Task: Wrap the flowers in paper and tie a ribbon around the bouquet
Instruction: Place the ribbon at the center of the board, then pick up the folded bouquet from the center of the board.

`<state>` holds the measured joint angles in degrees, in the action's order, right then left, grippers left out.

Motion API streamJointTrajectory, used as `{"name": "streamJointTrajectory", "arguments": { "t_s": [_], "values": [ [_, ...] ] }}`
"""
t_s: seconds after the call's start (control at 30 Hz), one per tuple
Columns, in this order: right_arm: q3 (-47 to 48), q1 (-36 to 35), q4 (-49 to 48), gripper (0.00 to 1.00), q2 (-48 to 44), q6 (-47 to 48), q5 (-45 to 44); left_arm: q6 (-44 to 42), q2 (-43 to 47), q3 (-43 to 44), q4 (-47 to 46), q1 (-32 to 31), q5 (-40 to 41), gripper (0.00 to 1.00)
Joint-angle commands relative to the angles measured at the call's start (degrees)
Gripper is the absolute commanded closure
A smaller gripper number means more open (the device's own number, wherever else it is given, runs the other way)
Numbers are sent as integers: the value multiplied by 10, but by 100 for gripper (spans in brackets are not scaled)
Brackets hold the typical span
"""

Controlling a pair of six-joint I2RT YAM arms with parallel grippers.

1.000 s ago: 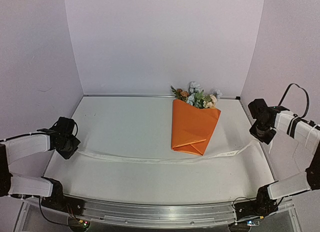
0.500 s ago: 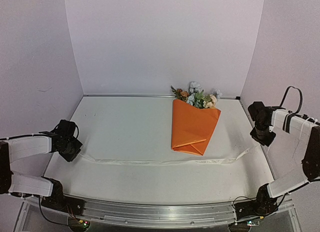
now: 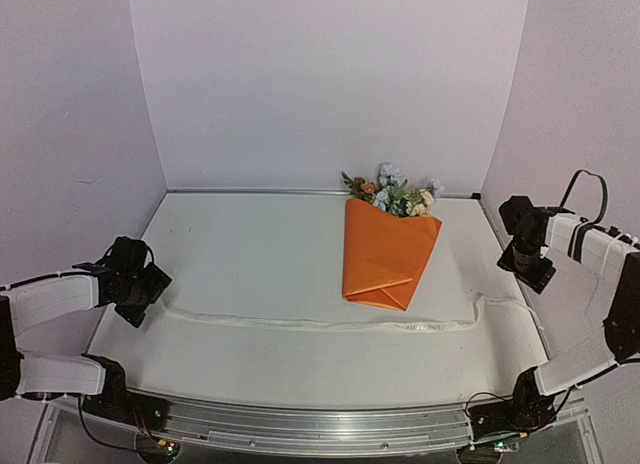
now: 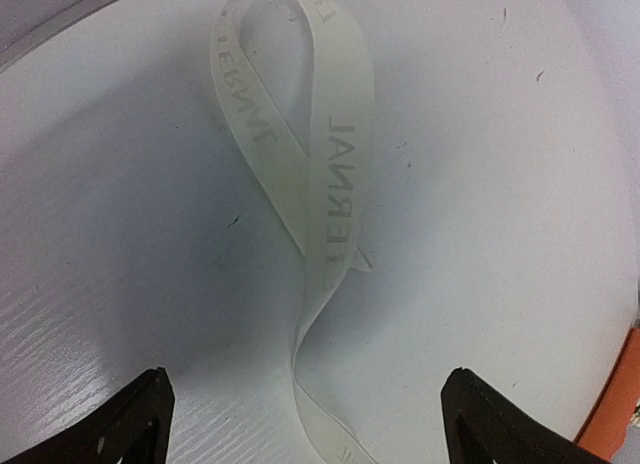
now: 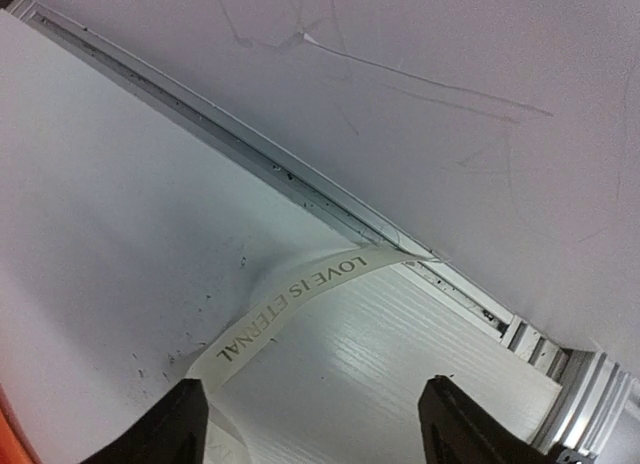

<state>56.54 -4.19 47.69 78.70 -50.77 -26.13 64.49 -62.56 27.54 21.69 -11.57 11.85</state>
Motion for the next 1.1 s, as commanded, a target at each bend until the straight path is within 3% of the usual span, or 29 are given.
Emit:
{"name": "streamJointTrajectory", "arguments": {
  "t_s": [0.0,0.37,0.53,0.77,1.07],
  "values": [
    [31,1,10,3,-25,9,5,-19,26,46,28,2,29,0],
    [52,0,7,2,-34,60,93,-139,38,128,44,1,18,0],
    [35,-33,-72,2,-18,74,220,-183,27,163,27,-12,-20,0],
    [30,-123,-194,2,60,59,310,-184,-30,203,3,-85,-23,0],
    [-1,-142,-372,18,153,36,384,-175,-105,225,-42,-126,-70,0]
  ]
}}
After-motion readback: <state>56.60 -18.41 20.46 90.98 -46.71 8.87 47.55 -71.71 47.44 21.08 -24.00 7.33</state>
